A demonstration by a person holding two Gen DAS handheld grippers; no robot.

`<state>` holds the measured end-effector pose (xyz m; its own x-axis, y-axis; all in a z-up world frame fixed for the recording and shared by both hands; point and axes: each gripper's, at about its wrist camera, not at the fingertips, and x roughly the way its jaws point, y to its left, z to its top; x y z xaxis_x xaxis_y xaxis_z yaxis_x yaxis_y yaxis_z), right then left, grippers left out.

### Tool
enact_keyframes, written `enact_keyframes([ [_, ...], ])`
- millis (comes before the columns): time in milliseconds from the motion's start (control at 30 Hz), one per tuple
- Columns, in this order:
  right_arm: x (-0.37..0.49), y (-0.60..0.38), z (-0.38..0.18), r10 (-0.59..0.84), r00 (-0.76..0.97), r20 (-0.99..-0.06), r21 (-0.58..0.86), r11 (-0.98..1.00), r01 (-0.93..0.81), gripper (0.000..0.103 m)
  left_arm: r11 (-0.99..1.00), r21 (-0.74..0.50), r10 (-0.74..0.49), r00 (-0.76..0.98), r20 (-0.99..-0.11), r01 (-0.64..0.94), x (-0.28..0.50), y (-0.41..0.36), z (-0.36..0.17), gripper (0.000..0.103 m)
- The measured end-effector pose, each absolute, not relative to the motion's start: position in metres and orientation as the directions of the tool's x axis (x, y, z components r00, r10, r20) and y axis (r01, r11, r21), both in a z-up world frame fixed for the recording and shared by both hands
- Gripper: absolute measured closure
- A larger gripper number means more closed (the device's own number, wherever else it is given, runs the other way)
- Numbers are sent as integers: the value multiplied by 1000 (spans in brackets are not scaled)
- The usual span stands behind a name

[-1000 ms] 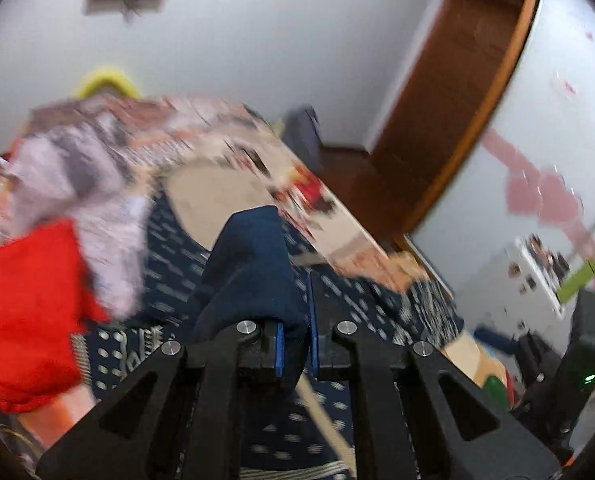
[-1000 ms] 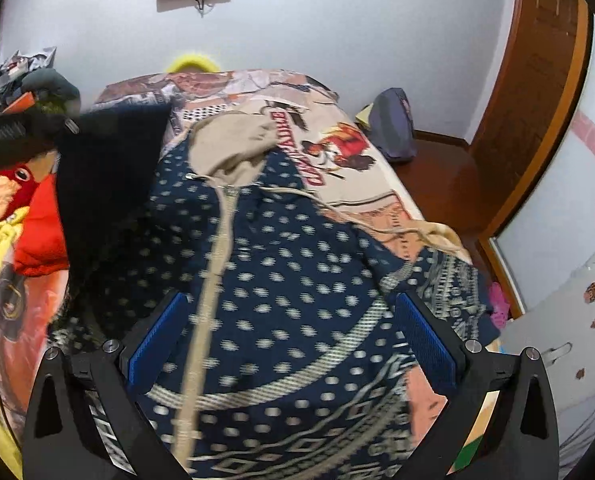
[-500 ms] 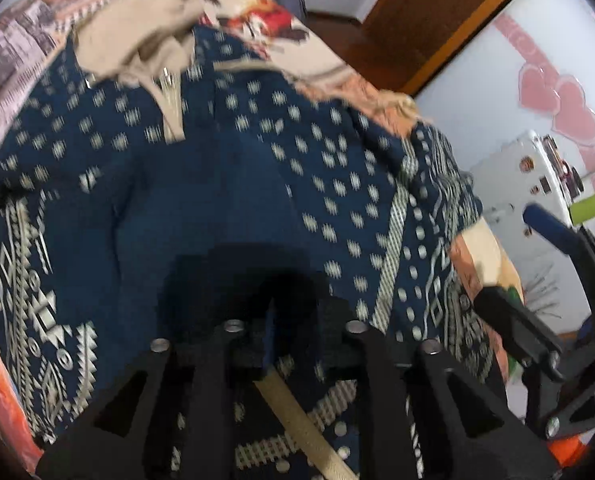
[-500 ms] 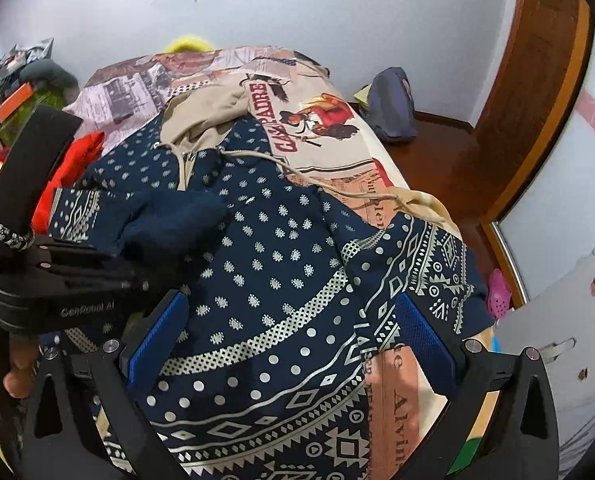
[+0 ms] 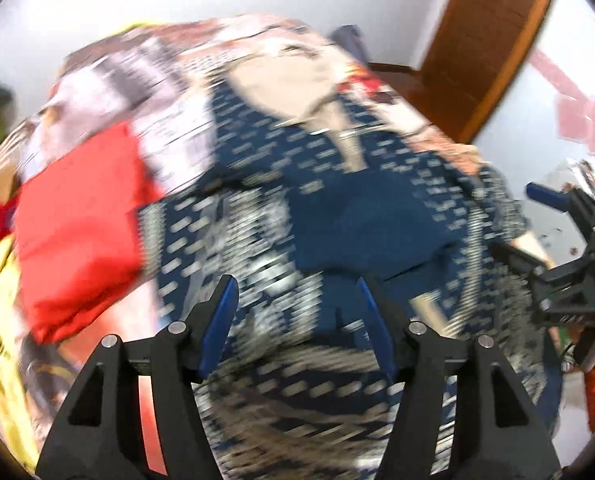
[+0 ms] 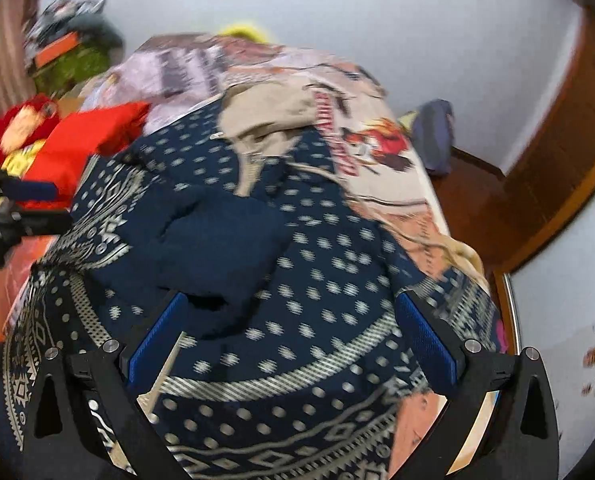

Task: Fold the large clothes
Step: 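Carry the sleeve across the hoodie body with the left gripper, then grasp the other sleeve cuff with the right gripper and lift it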

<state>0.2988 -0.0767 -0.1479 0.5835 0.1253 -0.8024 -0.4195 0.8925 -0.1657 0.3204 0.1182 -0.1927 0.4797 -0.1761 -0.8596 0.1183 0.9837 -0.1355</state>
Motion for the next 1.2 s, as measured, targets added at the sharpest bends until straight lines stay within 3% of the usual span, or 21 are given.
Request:
enact_keyframes([
  [200,305,-20,-172,174,510,-842,-186,795,-578,3,986,-167,-141,423,-895,-25,298,176,-234,43],
  [367,319,14,-191,232,416,-879,-106,756,-646,14,977,-194,-145,380,-914,-93,278,199,-267,43],
  [467,332,32,-207,253,343,-905,-41,748,-662,28,968,-217,-163,346,-924,-123,274,207,-286,43],
  [567,338,45,-224,246,299,-922,-21,739,-673,53,959,-242,-181,335,-925,-149,272,210,-300,39],
  [667,336,50,-234,242,317,-917,-37,739,-672,58,952,-244,-166,358,-919,-185,274,214,-305,31],
  [733,336,50,-233,241,336,-910,-48,745,-666,69,945,-251,-164,362,-918,-209,278,218,-308,31],
  [767,337,48,-231,226,359,-905,-69,756,-651,85,943,-252,-162,365,-917,-216,279,219,-309,31],
  [800,339,46,-229,217,372,-903,-81,763,-642,93,944,-244,-151,366,-918,-223,281,219,-309,31],
  [933,341,29,-207,281,382,-881,-15,789,-614,94,948,-212,-114,368,-923,-237,285,223,-309,31],
  [1200,340,-34,-130,312,587,-747,0,883,-470,94,947,-163,-55,362,-931,-276,288,213,-307,31],
])
